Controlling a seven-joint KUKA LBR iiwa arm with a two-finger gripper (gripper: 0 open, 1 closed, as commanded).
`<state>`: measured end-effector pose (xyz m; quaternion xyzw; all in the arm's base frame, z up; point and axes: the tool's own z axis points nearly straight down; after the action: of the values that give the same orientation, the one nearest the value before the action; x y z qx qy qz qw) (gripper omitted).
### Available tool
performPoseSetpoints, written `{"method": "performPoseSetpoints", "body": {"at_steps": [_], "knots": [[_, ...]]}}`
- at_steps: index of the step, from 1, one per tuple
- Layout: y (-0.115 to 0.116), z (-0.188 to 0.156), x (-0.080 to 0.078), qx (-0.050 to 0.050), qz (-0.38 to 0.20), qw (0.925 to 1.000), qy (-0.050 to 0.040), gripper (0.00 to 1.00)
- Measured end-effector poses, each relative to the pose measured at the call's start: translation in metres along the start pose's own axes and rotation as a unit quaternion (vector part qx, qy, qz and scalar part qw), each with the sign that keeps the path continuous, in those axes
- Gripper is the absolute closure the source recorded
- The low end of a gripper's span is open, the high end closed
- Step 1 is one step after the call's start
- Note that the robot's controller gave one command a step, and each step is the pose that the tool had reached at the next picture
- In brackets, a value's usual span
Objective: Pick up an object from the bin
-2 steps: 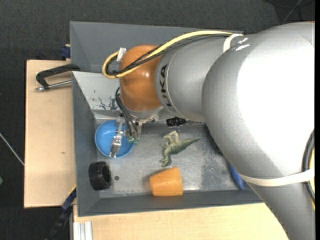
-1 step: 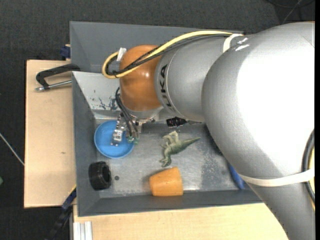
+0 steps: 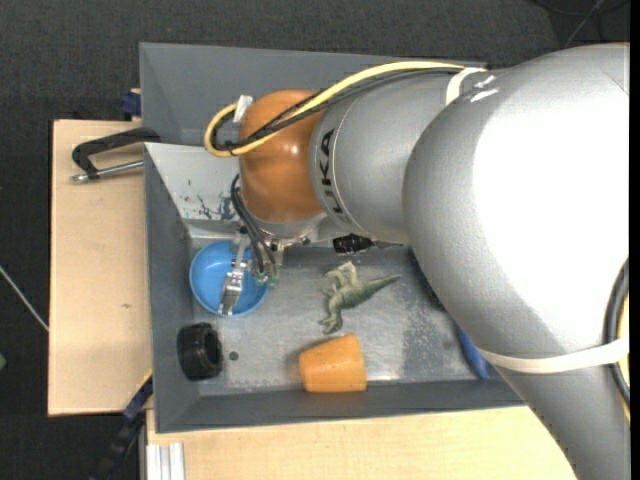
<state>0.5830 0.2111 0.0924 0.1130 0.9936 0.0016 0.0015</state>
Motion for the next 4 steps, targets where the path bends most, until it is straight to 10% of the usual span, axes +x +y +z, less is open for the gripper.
{"method": "performPoseSetpoints", "body": {"at_steps": [1,2,3,4], "knots": [[0.000,0.000,0.000,0.000,0.000,1.0000,0.0001,1.00],[0.000,0.000,0.000,0.000,0.000,1.0000,0.0000,0.00],[0.000,0.000,0.000,0.000,0.000,1.0000,0.0001,1.00],[0.015,0.015,0.034,-0.001,-0.185,0.9826,-0.0059,1.00]]}}
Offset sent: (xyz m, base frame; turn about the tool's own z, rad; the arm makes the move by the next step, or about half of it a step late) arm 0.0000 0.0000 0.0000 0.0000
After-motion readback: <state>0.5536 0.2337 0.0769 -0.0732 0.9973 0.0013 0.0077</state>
